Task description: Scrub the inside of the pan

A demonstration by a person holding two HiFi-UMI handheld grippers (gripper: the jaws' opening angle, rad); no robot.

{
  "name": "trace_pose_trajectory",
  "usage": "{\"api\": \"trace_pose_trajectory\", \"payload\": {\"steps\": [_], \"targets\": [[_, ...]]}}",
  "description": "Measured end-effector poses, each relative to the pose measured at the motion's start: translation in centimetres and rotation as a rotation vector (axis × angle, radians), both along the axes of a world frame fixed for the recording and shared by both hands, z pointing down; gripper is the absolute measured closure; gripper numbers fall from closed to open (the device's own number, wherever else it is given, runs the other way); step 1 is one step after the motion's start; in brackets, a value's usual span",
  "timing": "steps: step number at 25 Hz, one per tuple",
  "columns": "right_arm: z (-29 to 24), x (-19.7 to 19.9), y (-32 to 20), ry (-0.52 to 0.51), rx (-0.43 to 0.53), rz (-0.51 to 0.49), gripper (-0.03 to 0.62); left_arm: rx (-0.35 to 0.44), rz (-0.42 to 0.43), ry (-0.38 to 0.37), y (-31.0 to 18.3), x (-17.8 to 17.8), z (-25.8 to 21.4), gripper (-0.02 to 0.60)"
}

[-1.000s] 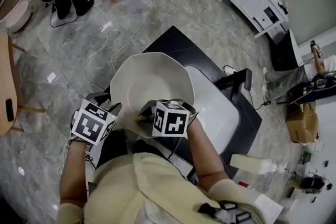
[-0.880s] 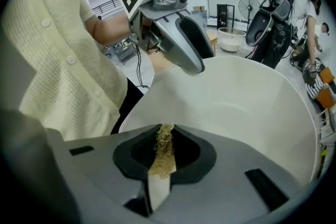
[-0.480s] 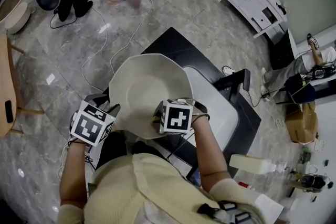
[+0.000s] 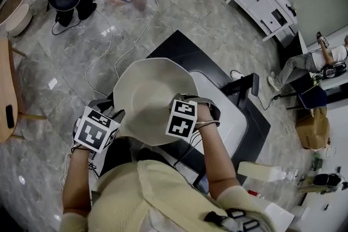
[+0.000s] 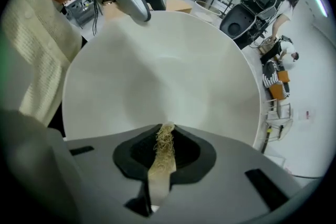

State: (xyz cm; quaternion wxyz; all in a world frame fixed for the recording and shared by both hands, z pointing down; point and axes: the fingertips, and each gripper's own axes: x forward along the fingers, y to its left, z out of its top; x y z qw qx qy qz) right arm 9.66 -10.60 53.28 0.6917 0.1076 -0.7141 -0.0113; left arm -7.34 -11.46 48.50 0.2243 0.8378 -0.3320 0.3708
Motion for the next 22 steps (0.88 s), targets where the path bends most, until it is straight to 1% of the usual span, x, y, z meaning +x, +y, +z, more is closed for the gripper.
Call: {"api": "trace_pose_trajectory", "payload": {"steps": [2, 4, 10, 15, 22], "targets": [[0.2, 0.4, -0.9, 0.028, 0.064, -0.006, 0.537, 0.000, 0.000, 0.000, 0.0, 0.0, 0.0, 0.397], [0.3, 0.4, -1.8, 0.030, 0.119, -0.008, 0.537, -0.001, -0.001, 0.002, 0.0, 0.0, 0.0, 0.399], [0.0, 0.0, -4.8, -0.025, 0.286, 0.014, 0.537, -0.004, -0.003, 0.009, 0.0, 0.0, 0.1, 0.399], [-0.2, -1.0, -6.3, -0.082, 0.361, 0.035, 0.537, -0.008, -0.004, 0.012, 0.0, 0.0, 0.0, 0.399], [-0.6, -2.3, -8.0, -0.133, 0.447, 0.048, 0.537, -0.008, -0.002, 0.013, 0.0, 0.0, 0.0, 0.399]]}}
